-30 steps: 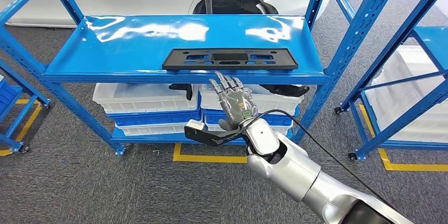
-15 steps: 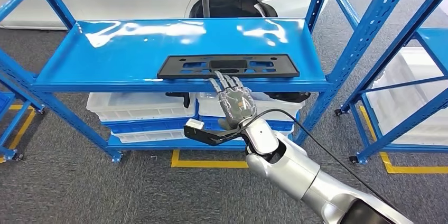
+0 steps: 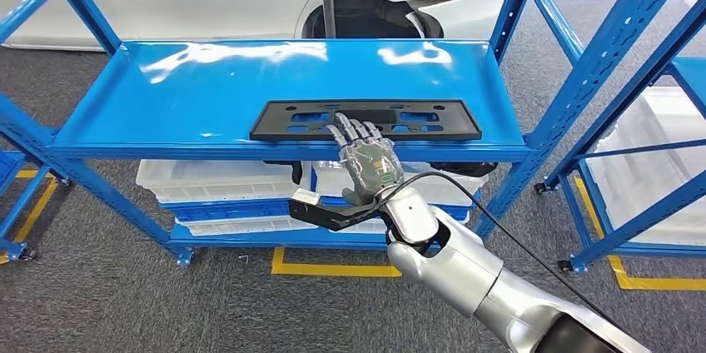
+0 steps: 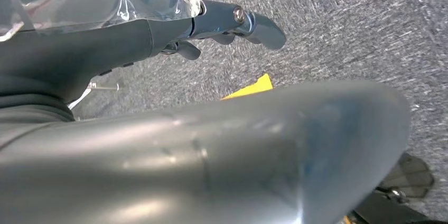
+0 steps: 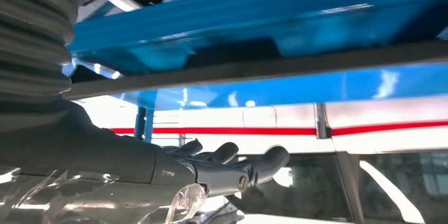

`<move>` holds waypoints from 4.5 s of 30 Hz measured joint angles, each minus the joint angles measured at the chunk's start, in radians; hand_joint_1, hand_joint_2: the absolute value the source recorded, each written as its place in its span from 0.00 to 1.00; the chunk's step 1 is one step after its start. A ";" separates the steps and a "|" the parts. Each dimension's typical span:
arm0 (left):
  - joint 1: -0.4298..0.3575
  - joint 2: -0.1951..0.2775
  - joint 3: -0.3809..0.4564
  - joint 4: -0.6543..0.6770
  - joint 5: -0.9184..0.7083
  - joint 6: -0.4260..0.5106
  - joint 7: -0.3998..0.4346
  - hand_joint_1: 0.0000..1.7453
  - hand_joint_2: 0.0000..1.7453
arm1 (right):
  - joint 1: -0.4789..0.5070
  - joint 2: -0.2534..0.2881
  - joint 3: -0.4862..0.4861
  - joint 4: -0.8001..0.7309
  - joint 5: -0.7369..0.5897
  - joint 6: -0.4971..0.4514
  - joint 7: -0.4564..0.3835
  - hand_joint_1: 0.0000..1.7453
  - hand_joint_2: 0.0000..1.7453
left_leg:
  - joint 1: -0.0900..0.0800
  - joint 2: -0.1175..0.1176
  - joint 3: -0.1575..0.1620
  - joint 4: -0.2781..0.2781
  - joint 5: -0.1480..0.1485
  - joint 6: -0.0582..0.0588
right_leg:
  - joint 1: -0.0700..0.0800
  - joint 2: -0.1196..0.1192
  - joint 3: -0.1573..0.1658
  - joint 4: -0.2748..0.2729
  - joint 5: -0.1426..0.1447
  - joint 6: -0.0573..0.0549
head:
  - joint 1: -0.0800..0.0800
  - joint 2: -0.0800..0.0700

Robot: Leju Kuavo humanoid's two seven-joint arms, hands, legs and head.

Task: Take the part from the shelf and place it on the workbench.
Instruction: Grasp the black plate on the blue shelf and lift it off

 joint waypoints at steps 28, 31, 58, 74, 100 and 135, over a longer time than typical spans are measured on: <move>0.001 0.000 0.000 0.001 0.000 0.000 0.000 0.00 0.00 | 0.004 -0.004 0.007 0.000 -0.013 0.015 0.001 0.00 1.00 | 0.002 0.001 -0.009 -0.005 0.020 0.017 | -0.006 -0.001 -0.021 0.051 -0.006 0.016 | 0.001 0.000; -0.001 0.000 0.000 0.001 0.000 0.000 0.000 0.00 0.00 | 0.002 -0.005 0.008 0.000 -0.013 0.015 0.001 0.00 1.00 | -0.001 0.001 -0.005 -0.004 0.008 0.003 | 0.000 0.001 0.001 -0.004 -0.001 -0.002 | 0.000 0.000; 0.000 0.000 0.000 0.002 0.013 -0.019 -0.021 0.00 0.00 | 0.002 -0.007 0.014 0.000 -0.051 0.073 0.011 0.00 1.00 | -0.005 0.001 -0.080 0.004 0.067 -0.005 | 0.002 0.004 0.068 -0.017 -0.060 -0.018 | -0.003 0.000; 0.000 0.000 0.000 0.002 0.037 -0.019 -0.039 0.00 0.00 | -0.032 -0.002 0.033 0.079 -0.178 0.225 0.100 1.00 1.00 | 0.002 0.002 -0.075 0.003 0.068 -0.004 | 0.009 0.004 0.071 -0.016 -0.059 -0.018 | -0.003 0.000; 0.001 0.000 -0.004 0.002 -0.001 0.004 -0.166 0.00 1.00 | -0.055 -0.021 0.047 0.106 -0.168 0.182 0.095 1.00 1.00 | 0.003 0.002 -0.073 0.003 0.070 -0.006 | 0.009 0.003 0.074 -0.016 -0.059 -0.018 | -0.003 0.000; 0.001 0.000 -0.019 0.002 0.013 -0.025 -0.156 0.00 1.00 | 0.066 -0.086 0.042 -0.047 0.197 0.104 0.067 1.00 1.00 | 0.002 0.002 -0.075 0.007 0.066 0.000 | 0.006 0.003 0.073 -0.018 -0.059 -0.015 | -0.003 0.000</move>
